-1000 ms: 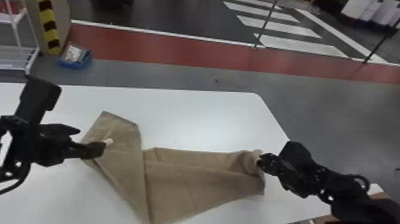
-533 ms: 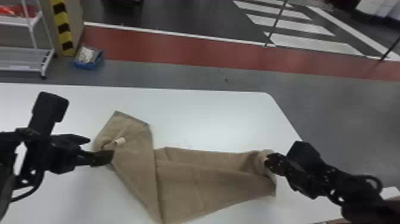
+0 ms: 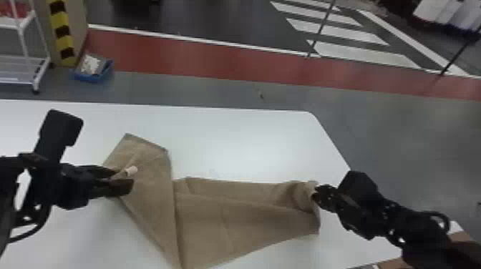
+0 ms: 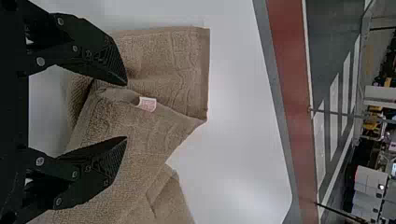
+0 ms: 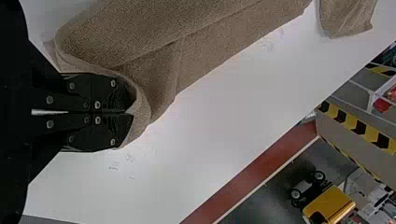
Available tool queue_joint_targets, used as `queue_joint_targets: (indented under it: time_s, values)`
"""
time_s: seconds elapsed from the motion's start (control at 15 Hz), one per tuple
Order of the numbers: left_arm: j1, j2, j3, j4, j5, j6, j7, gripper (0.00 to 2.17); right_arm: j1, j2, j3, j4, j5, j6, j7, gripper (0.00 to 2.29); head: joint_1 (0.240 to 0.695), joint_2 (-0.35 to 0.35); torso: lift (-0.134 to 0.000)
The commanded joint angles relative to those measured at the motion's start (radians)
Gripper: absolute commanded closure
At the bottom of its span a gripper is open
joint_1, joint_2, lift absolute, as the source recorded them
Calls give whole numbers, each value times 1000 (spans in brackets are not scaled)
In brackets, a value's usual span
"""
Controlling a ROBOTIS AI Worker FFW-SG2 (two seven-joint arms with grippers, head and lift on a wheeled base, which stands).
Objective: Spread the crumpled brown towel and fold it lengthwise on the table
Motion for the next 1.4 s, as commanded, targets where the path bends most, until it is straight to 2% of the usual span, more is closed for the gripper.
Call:
queue_joint_targets:
  time_s: [0.0, 0.2, 0.27, 0.33, 0.47, 0.53, 0.73, 0.87, 1.0, 1.2, 1.27, 1.33]
  values:
    - [-6, -4, -13, 9, -8, 0, 0, 603, 5, 0, -8, -3, -6, -3, 2, 1470, 695, -342, -123]
    - [-8, -4, -15, 19, -11, 0, 6, 606, 9, 0, -14, -5, -9, -6, 0, 1470, 695, -350, -123]
    - [-8, -4, -15, 19, -13, 0, 9, 799, 9, 0, -14, -5, -9, -6, 0, 1470, 695, -350, -123]
    - [-8, -4, -15, 19, -11, 3, 23, 1217, 9, 0, -16, -5, -9, -6, 0, 1470, 695, -350, -123]
    - [-6, -4, -12, 16, -3, 22, 60, 1814, 9, -2, -19, -5, -12, -9, -2, 1470, 695, -350, -123]
    - [-6, -4, -8, 14, -2, 34, 83, 1878, 8, -2, -20, -5, -12, -6, -3, 1470, 695, -347, -123]
    - [-49, -2, 28, 16, 0, 59, 83, 1878, 6, -3, -37, -28, -40, -6, -29, 1470, 695, -334, -123]
    - [-92, 2, 100, 9, 1, 99, 60, 1878, 0, -11, -43, -43, -60, 3, -57, 1470, 695, -325, -123]
    - [-163, 21, 148, 16, -5, 129, 57, 1878, -24, -31, -39, -48, -60, 25, -84, 1470, 695, -283, -123]
    - [-255, 70, 179, 100, -14, 163, 54, 1878, -72, -72, -3, -61, -57, 89, -94, 1470, 695, -233, -123]
    - [-259, 91, 202, 108, -13, 163, 46, 1878, -72, -91, 10, -65, -54, 95, -87, 1470, 695, -215, -123]
    - [-238, 99, 231, 108, -11, 178, 28, 1878, -74, -106, 24, -65, -46, 95, -83, 1470, 695, -197, -123]
